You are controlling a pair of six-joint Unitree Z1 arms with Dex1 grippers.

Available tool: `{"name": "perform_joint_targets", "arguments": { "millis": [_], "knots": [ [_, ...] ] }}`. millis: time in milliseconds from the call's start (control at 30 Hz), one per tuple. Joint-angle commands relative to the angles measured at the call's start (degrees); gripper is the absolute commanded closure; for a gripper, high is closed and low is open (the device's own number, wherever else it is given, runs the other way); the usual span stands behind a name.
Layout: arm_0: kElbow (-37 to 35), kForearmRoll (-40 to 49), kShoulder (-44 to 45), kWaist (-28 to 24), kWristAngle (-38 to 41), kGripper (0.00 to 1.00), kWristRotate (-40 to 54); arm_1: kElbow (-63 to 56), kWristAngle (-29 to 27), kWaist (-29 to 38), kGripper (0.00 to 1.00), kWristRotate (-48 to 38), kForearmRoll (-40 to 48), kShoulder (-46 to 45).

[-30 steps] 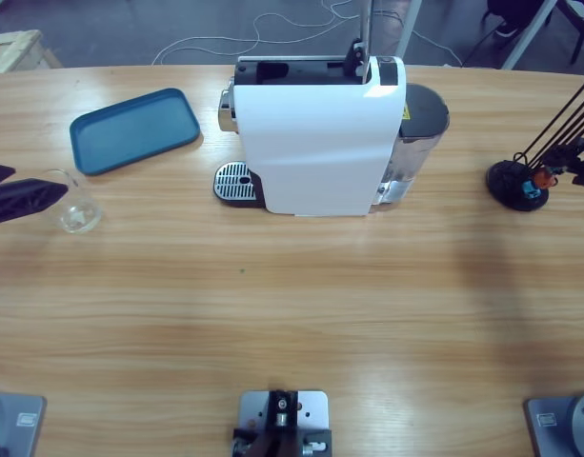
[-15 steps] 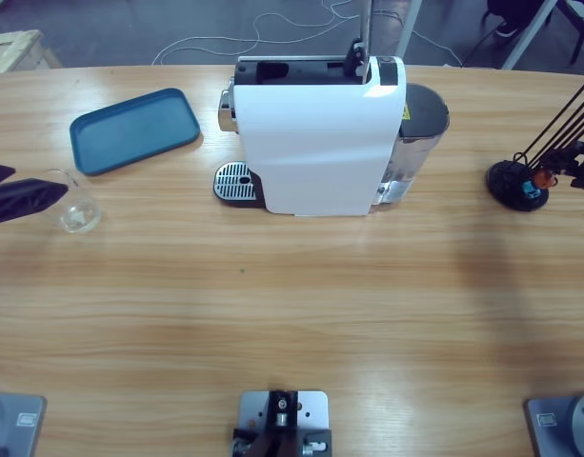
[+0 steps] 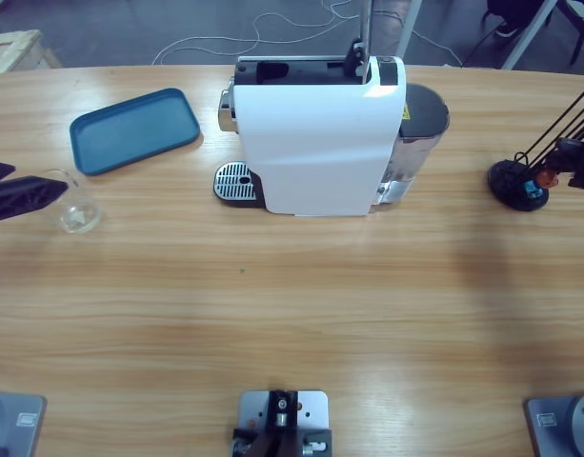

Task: Pour coffee

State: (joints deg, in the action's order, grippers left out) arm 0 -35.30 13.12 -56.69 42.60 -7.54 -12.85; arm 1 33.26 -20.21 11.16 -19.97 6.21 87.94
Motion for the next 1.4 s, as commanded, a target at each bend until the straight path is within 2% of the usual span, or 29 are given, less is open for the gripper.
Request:
{"name": "perform_joint_targets", "arguments": {
  "millis": [33,100,267,400,533,633,733,800,867,933,1000,1133,1200,1333,1400],
  "knots": [
    [2.20,-0.56,-1.49,-0.50,0.60,0.023,0.37,-2.06,-2.47,1.54,0.967,-0.05,0.07,0.77],
    [2.26,-0.56,-1.49,-0.50,0.60,0.023,0.37,-2.06,-2.55,2.22,1.000,0.28,0.03,0.69],
    [2.26,-0.64,-1.58,-0.50,0.60,0.023,0.37,-1.41,-2.99,2.70,1.000,1.34,-1.43,-2.23],
    [2.26,-0.71,-1.97,-0.50,0.60,0.023,0.37,1.00,-3.28,2.70,1.000,2.69,-8.72,-8.88],
    [2.26,-0.85,-2.53,-0.50,0.60,0.023,0.28,12.92,-3.77,2.70,1.000,3.99,-21.38,-15.50],
    [2.26,-1.05,-2.72,-0.50,0.61,0.000,0.37,27.30,-3.87,2.82,1.000,6.19,-32.21,-16.89],
    [2.26,-1.17,-3.11,-0.50,0.95,0.000,0.37,40.96,-4.73,4.77,1.000,13.40,-39.99,-17.15],
    [2.26,-1.26,-3.23,-0.50,1.48,0.000,0.37,47.78,-4.47,10.25,1.000,22.36,-43.05,-17.37],
    [2.34,-1.42,-3.36,-0.50,1.76,0.000,0.37,49.08,-2.12,19.41,1.000,31.38,-43.72,-17.44],
    [2.34,-1.63,-3.83,-0.50,2.49,0.009,0.50,48.01,5.57,29.57,1.000,37.97,-45.71,-16.15],
    [2.34,-1.93,-4.32,-0.50,3.11,0.009,0.72,46.26,11.81,35.23,1.000,40.15,-47.13,-14.03],
    [2.34,-2.05,-4.53,-0.50,3.15,0.009,0.72,45.68,25.85,37.90,1.000,42.49,-45.14,-6.87],
    [2.36,-2.05,-4.50,-0.50,3.15,0.009,0.72,46.51,30.37,38.31,1.000,43.74,-43.49,-3.11],
    [2.36,-2.05,-4.39,-0.50,3.23,0.009,0.72,51.73,36.13,38.33,1.000,48.68,-43.65,5.40],
    [2.43,-2.05,-4.32,-0.50,3.23,0.009,0.72,55.37,36.17,38.33,1.000,49.82,-43.82,9.07]
  ]
}}
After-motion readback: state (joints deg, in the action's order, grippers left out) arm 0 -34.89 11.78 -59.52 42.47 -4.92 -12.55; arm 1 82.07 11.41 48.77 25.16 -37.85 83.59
